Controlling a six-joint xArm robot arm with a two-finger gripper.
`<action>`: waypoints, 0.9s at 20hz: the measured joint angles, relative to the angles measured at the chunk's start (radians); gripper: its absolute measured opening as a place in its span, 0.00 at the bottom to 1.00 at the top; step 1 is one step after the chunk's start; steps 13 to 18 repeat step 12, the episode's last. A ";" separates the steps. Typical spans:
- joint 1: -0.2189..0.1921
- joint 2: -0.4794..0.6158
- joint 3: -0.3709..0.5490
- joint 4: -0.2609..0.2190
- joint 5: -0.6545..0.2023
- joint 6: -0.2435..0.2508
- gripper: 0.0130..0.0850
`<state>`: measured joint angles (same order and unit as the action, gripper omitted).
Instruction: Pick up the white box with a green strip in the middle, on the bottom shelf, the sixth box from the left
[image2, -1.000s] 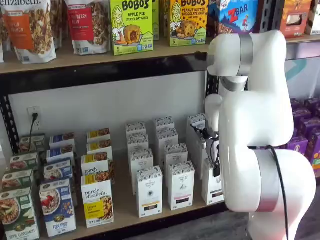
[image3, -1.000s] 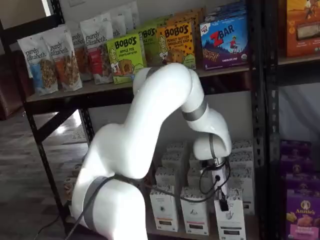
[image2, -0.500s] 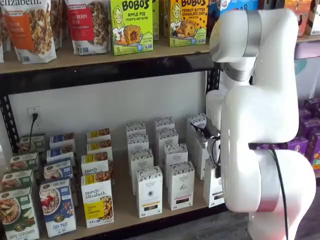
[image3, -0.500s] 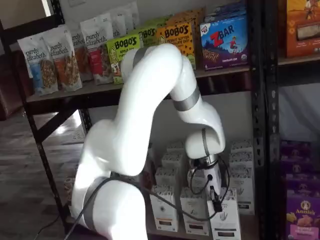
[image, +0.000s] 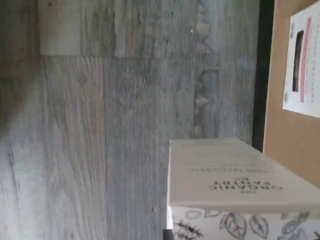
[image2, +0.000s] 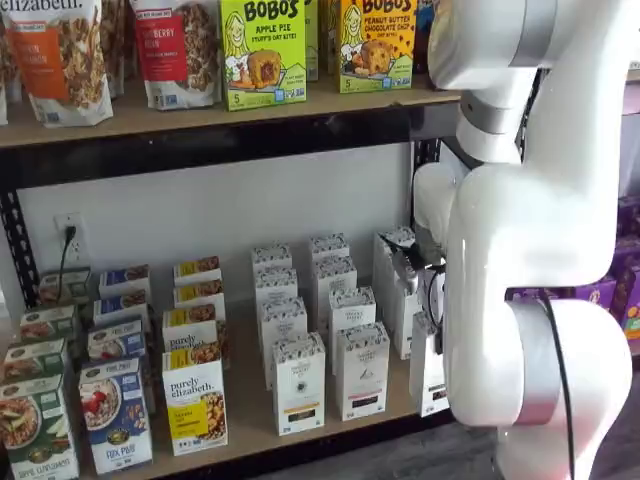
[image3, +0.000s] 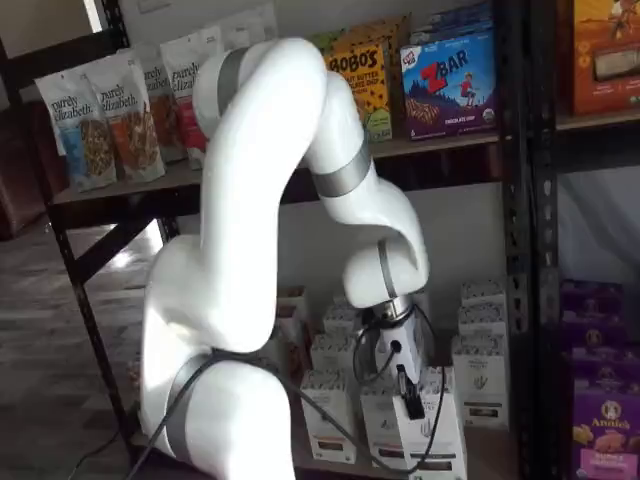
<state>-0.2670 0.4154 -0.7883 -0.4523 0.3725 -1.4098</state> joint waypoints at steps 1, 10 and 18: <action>0.003 -0.028 0.024 0.000 0.000 0.002 0.50; 0.010 -0.211 0.155 0.033 0.032 -0.028 0.50; 0.013 -0.238 0.171 0.041 0.043 -0.035 0.50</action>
